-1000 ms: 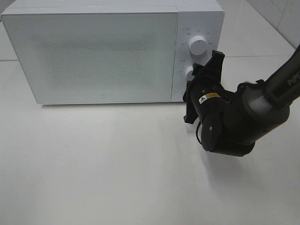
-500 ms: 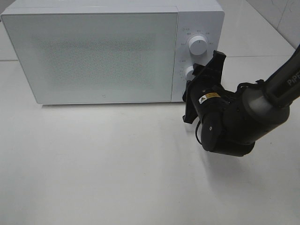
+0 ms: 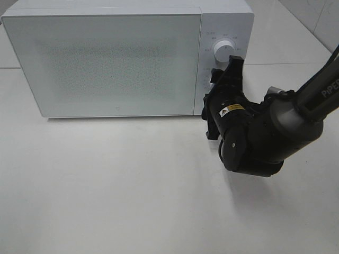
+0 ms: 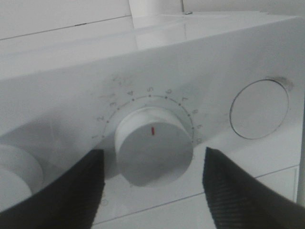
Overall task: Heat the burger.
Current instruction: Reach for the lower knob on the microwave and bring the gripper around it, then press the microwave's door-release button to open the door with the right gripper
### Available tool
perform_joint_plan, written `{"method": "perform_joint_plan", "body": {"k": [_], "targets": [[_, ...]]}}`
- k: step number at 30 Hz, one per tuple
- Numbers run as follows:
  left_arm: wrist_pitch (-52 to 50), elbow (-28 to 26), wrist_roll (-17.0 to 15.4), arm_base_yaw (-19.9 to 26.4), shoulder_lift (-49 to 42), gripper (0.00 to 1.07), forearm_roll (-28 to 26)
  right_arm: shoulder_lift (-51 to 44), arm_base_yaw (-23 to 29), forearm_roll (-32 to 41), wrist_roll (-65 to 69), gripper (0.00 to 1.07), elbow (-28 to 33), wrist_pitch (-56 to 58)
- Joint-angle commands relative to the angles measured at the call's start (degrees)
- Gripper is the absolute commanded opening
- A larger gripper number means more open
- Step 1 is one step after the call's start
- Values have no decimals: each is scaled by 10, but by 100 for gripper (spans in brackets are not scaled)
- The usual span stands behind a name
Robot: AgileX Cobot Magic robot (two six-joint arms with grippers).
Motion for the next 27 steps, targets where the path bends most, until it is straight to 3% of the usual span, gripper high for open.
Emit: {"method": "perform_joint_plan", "body": {"k": [1, 3, 17, 23, 27], "targets": [[-9, 1, -2, 0, -14, 100, -1, -13, 0, 1, -29, 74, 1, -105], [-9, 1, -2, 0, -14, 100, -1, -25, 2, -2, -41, 79, 18, -103], [-9, 1, -2, 0, -14, 100, -1, -78, 2, -105, -155, 76, 82, 26], [-9, 1, -2, 0, -14, 100, -1, -131, 0, -164, -281, 76, 99, 134], [-9, 1, -2, 0, -14, 100, -1, -189, 0, -182, -429, 76, 98, 264]]}}
